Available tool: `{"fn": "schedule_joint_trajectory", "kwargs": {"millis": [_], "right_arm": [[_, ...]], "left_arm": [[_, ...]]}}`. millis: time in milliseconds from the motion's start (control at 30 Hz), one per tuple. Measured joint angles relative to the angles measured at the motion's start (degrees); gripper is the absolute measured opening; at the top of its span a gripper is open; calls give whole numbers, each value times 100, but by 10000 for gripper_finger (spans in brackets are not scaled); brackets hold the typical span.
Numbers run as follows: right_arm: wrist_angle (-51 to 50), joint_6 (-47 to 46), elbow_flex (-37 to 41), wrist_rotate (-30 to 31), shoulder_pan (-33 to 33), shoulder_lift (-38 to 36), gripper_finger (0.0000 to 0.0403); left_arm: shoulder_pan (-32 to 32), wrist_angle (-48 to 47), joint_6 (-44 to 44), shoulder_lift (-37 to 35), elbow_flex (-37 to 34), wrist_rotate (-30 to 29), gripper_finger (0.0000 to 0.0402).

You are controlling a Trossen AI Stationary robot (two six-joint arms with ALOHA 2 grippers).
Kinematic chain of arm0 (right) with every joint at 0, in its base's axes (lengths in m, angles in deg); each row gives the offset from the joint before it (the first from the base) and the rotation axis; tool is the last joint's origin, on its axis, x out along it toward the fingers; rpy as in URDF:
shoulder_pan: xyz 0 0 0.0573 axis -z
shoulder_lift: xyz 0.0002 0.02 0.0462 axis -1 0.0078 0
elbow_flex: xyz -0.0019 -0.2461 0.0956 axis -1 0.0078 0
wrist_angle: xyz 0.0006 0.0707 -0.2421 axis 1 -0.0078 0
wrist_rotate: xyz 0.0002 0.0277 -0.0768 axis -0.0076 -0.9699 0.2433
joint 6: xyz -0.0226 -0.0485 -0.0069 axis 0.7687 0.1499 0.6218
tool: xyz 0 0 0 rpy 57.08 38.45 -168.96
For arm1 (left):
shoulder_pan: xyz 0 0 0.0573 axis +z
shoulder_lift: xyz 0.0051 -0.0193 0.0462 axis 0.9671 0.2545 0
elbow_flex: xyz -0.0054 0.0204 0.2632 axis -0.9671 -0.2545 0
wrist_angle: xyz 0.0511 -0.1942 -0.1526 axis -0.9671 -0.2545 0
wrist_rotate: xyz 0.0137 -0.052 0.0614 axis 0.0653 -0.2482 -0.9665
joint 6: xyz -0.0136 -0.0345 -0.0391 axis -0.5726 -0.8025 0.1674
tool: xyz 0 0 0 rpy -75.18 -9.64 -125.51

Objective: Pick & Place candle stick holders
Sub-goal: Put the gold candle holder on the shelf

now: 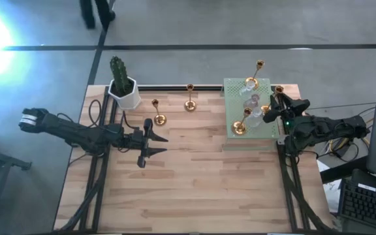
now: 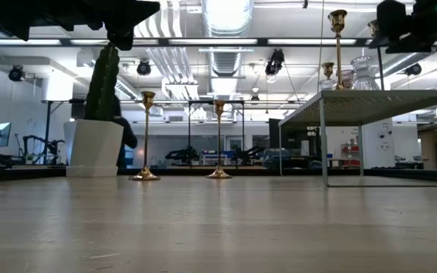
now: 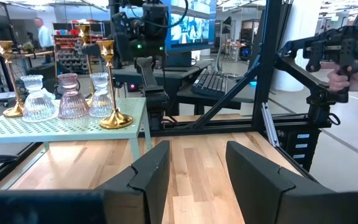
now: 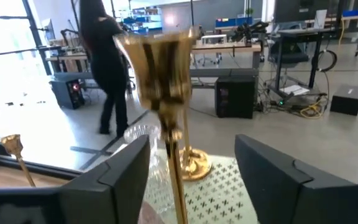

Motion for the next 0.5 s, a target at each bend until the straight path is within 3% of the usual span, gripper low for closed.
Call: {"fn": "schedule_joint_trajectory", "kwargs": {"millis": [267,500], "right_arm": [[-532,-49,-585,-153,0,0,249],[-3217,-2174,-1358,-2066,2,53,223]], "left_arm": [[-2,-2,-2,0,0,0,163],[-1,-2,-2,-1,0,-1,163]]}}
